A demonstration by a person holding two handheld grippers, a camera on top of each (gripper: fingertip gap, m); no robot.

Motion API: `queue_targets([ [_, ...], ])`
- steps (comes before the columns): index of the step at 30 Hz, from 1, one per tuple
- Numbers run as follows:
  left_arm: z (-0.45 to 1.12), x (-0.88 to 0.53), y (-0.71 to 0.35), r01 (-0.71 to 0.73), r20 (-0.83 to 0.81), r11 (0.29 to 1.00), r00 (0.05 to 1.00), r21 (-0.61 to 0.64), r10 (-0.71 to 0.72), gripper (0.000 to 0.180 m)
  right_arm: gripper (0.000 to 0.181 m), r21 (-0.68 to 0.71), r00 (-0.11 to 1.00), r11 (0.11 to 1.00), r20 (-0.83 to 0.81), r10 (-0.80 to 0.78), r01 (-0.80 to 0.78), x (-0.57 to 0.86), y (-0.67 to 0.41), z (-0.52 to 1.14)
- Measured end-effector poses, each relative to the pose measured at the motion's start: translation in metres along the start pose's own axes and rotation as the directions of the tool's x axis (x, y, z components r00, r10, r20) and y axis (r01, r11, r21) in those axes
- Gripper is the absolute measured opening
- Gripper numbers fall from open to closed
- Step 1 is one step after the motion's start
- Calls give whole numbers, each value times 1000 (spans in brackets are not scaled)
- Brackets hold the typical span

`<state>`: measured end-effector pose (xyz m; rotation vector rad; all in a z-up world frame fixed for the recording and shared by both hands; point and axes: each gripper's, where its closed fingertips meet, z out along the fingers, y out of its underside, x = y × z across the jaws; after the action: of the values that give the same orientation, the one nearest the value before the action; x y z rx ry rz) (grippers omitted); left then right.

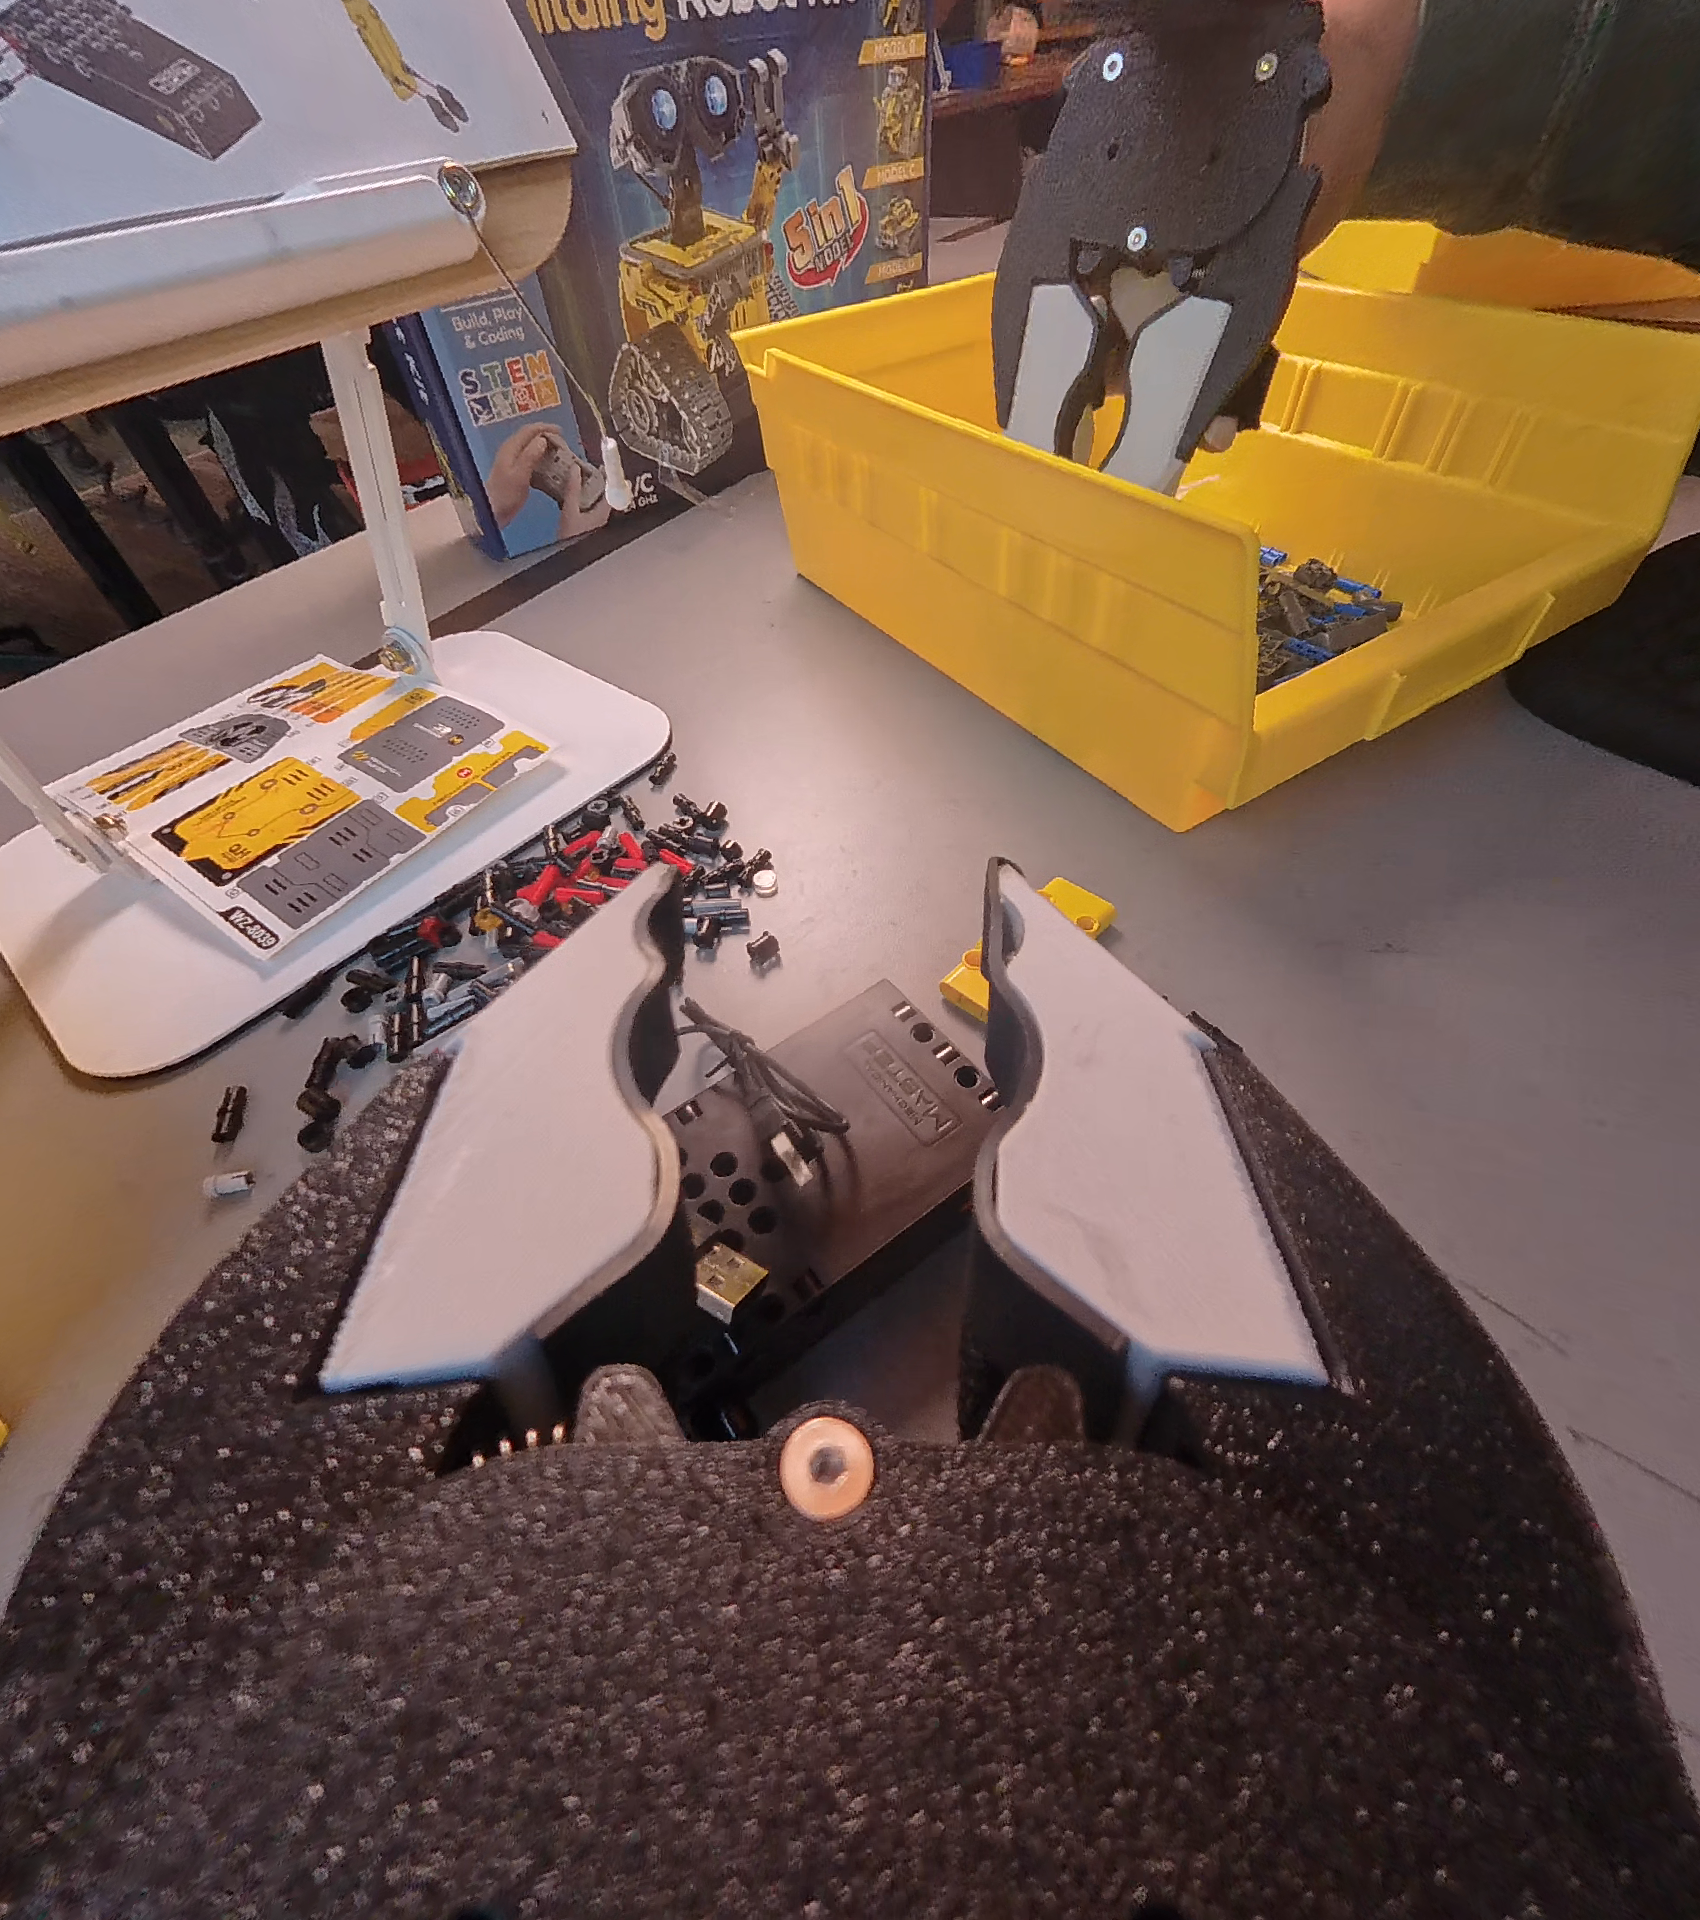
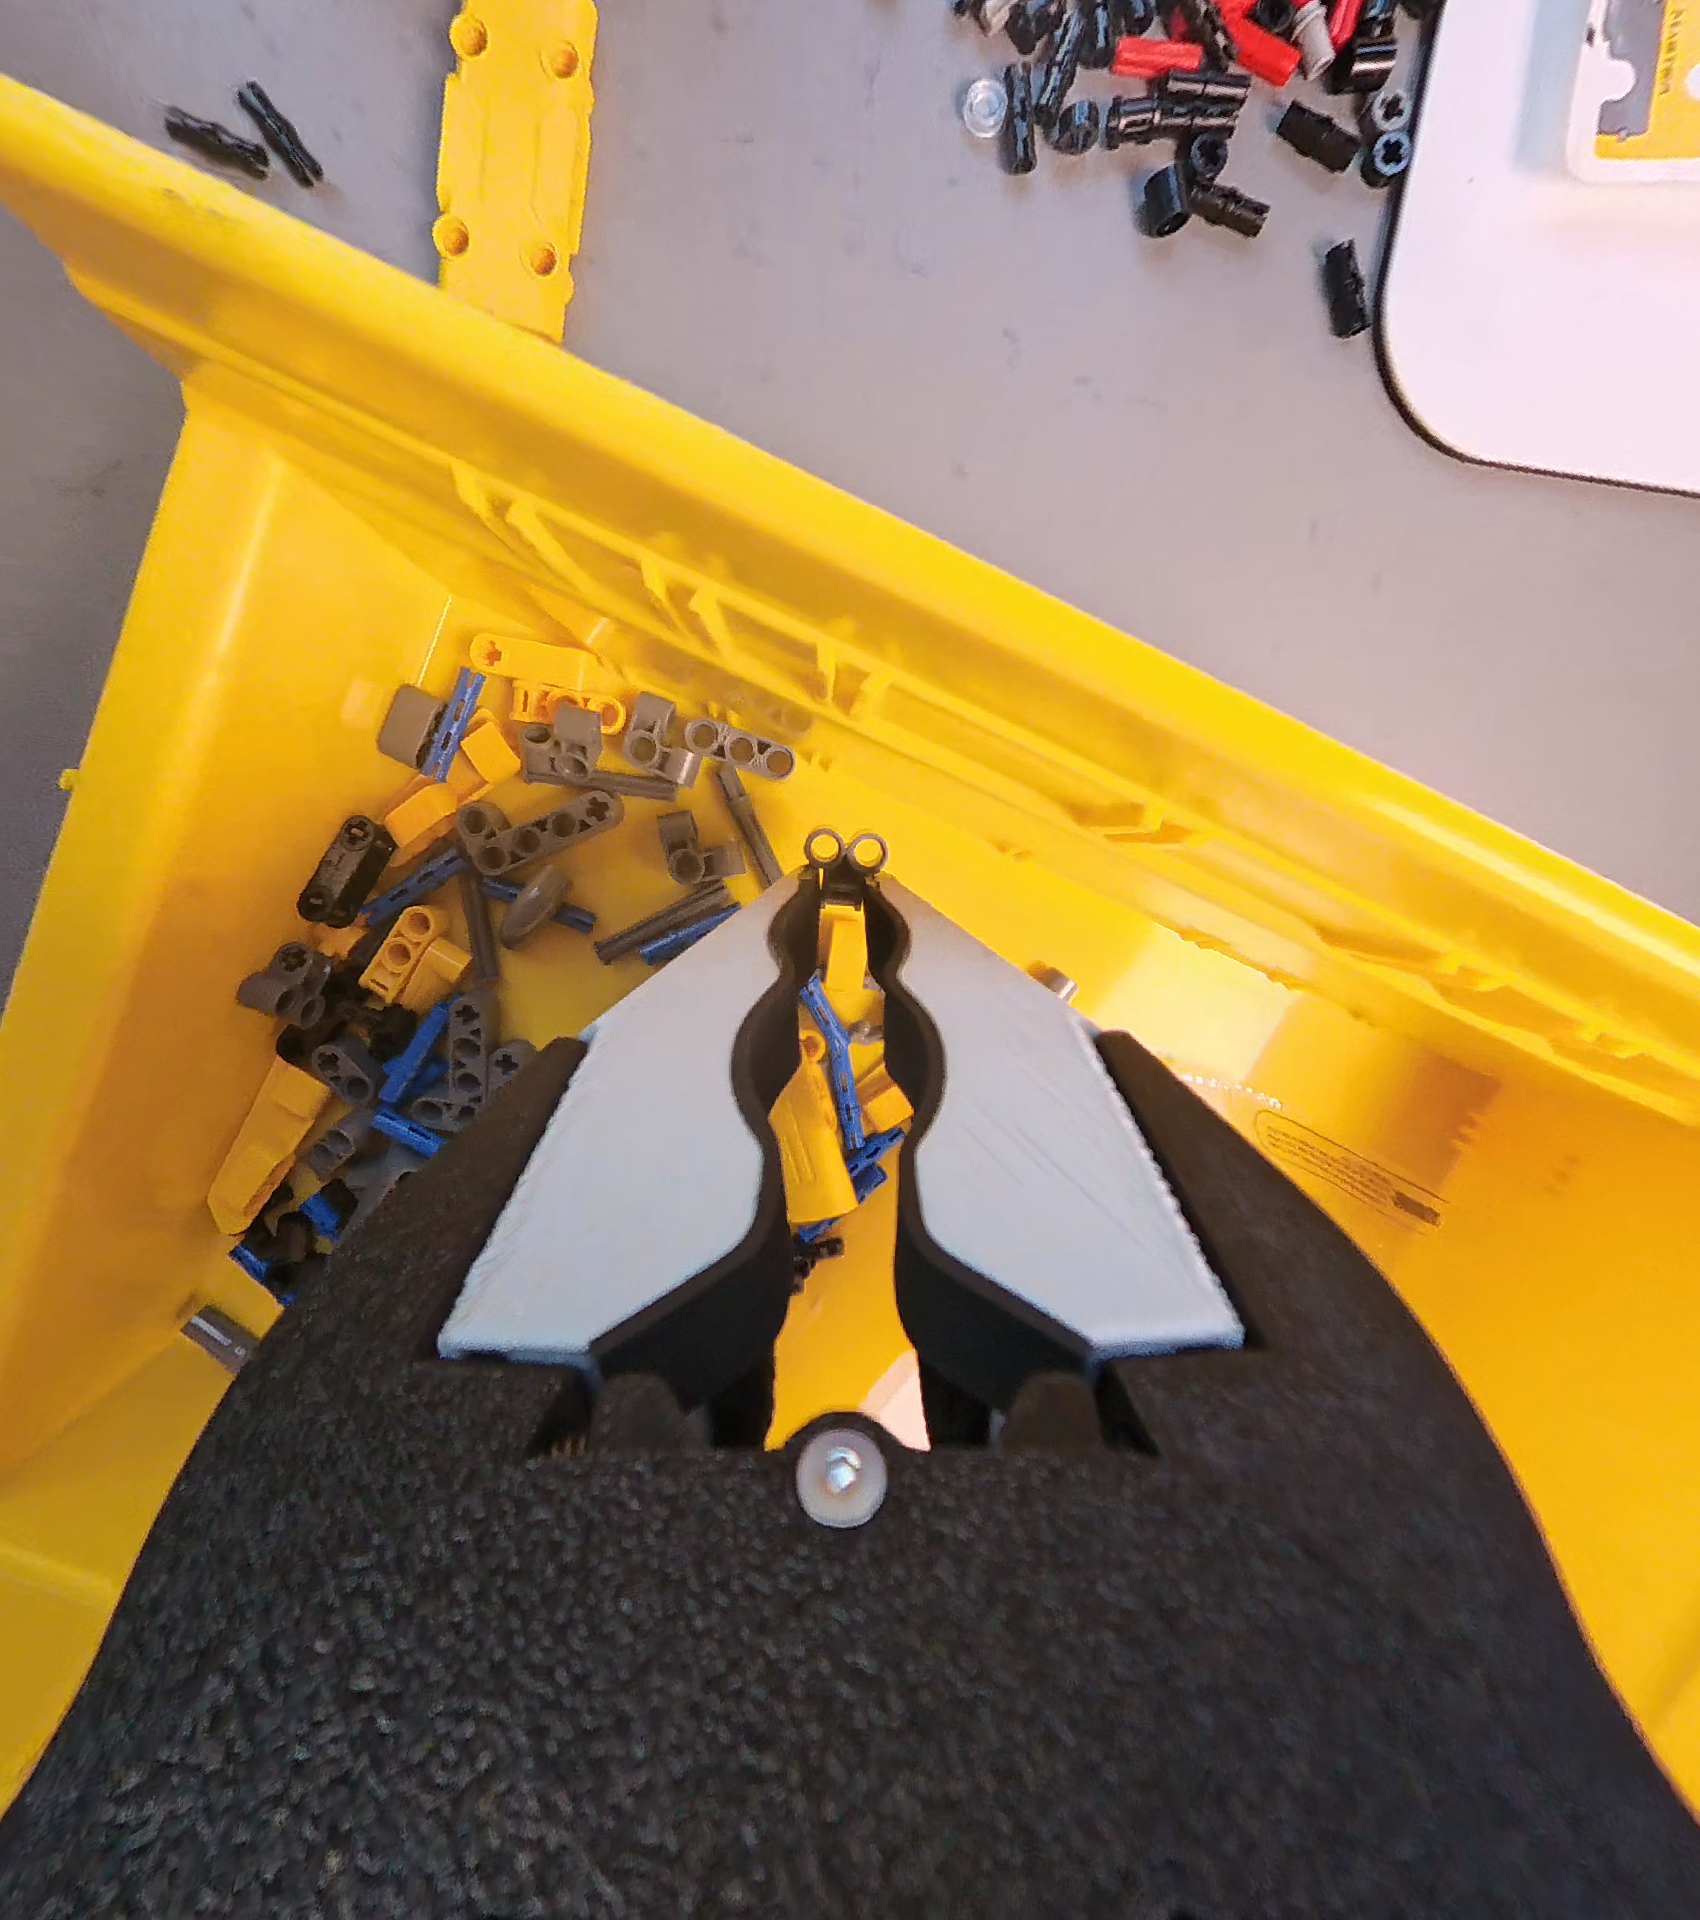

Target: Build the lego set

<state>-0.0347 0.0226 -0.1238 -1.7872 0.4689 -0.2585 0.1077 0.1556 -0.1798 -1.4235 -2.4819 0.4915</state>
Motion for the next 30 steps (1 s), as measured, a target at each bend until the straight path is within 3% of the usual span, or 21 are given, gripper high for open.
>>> queue_targets([
  [8, 3, 3, 2, 5, -10, 1000, 1000, -6, -5, 57, 6, 101, 999, 994, -10, 37, -36, -5, -7, -17],
  [30, 3, -10, 2, 80, 33, 997, 996, 9, -80, 46, 6, 181, 998, 982, 8, 62, -62, -1, -11, -13],
])
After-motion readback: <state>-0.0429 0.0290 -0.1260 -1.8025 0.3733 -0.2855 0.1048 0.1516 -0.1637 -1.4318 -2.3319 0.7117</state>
